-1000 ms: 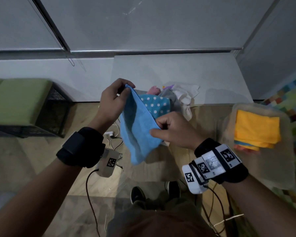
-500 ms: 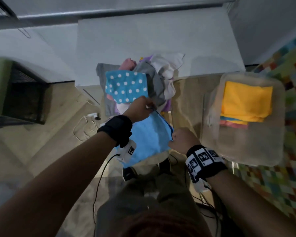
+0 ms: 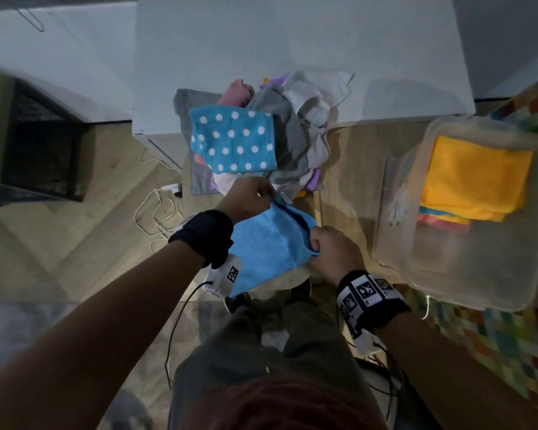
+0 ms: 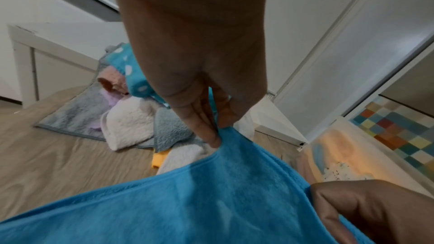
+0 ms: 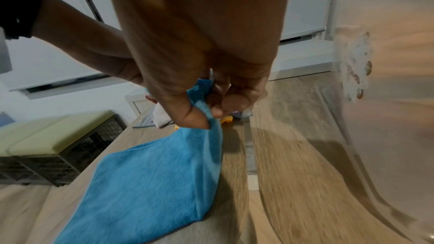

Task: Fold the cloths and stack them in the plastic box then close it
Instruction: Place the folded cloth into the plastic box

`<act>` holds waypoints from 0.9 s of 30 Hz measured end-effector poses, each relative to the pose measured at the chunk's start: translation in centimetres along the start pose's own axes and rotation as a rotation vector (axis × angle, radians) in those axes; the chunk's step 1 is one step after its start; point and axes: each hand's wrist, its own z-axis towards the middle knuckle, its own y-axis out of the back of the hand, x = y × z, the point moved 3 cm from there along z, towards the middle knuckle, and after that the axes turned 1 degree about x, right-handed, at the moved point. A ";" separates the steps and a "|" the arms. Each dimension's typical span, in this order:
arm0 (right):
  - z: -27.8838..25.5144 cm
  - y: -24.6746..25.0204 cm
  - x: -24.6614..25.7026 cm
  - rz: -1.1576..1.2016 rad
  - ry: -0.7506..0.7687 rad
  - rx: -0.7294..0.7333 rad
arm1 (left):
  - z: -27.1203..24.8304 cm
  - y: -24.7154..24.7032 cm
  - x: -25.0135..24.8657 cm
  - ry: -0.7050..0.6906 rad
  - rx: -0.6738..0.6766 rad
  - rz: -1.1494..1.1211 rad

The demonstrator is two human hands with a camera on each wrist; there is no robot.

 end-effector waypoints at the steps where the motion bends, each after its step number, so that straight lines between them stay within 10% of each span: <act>1: 0.1 -0.4 0.2 0.001 0.014 0.007 | -0.2 0.1 0.5 0.032 -0.002 -0.019; 16: 1.8 -7.0 3.4 0.130 0.125 0.457 | -0.9 -3.3 9.0 0.173 -0.038 -0.011; 22: 4.4 -7.9 0.4 0.350 -0.156 0.084 | -0.6 -4.6 9.6 0.168 -0.026 0.052; 27: 6.1 -9.6 -2.2 0.331 -0.385 0.180 | 0.2 -5.2 9.2 0.134 -0.078 0.200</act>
